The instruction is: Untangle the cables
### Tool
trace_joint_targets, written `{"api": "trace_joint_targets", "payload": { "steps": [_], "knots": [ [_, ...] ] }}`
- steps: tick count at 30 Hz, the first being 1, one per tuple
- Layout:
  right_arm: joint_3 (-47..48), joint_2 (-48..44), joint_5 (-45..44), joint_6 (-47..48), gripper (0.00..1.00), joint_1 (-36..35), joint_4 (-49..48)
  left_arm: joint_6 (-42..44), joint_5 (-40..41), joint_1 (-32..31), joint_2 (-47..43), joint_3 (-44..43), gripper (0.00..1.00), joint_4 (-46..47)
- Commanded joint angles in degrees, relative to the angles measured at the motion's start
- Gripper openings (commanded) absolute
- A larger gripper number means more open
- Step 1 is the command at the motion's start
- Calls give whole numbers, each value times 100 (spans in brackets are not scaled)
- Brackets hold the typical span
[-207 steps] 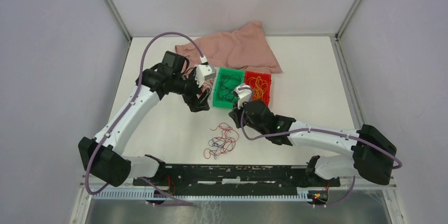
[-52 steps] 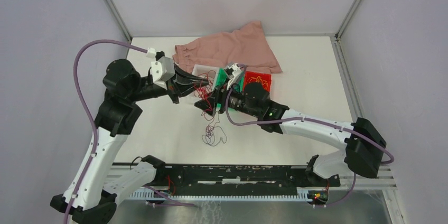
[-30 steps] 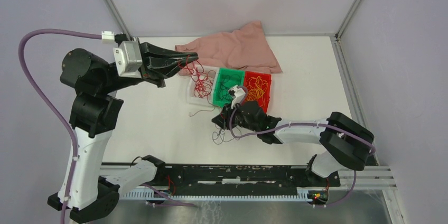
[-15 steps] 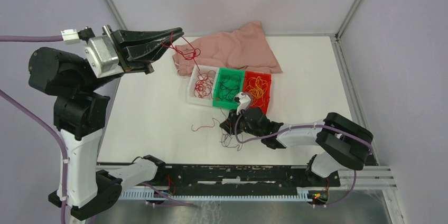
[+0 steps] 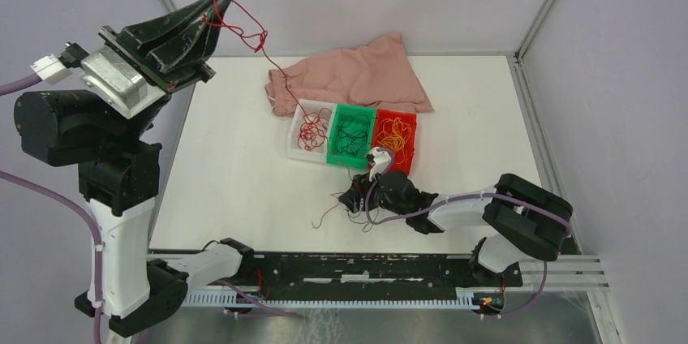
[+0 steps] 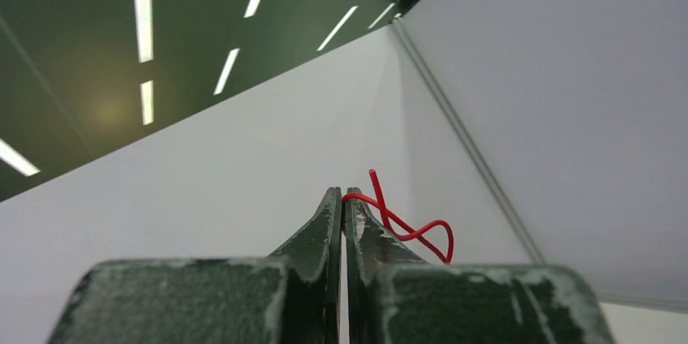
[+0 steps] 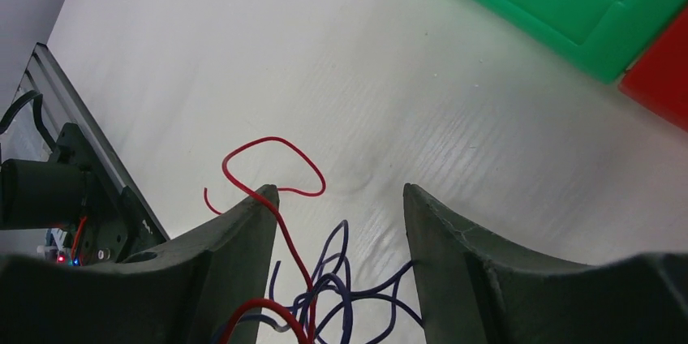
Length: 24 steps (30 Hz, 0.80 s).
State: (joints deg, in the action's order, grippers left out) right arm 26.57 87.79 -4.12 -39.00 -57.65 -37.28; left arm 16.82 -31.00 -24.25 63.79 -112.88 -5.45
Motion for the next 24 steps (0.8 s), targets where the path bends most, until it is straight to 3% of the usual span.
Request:
{"api": "trace_joint_targets", "payload": {
  "steps": [1,11,18,24],
  "knots": [
    [-146,-251,-121,-150,67,-10,-557,444,1078,-23,34,-152,3,1105],
    [-255,-1106,-123,-613,81,218,-756,875,2079,-27,92,-177,3,1643],
    [515,-2131,438,-907,84,597,-238,524,1480,-26,13,-75,3,1179],
    [998,-2262,806,-674,94,602,488,372,1145,-27,41,-91,3,987]
  ]
}}
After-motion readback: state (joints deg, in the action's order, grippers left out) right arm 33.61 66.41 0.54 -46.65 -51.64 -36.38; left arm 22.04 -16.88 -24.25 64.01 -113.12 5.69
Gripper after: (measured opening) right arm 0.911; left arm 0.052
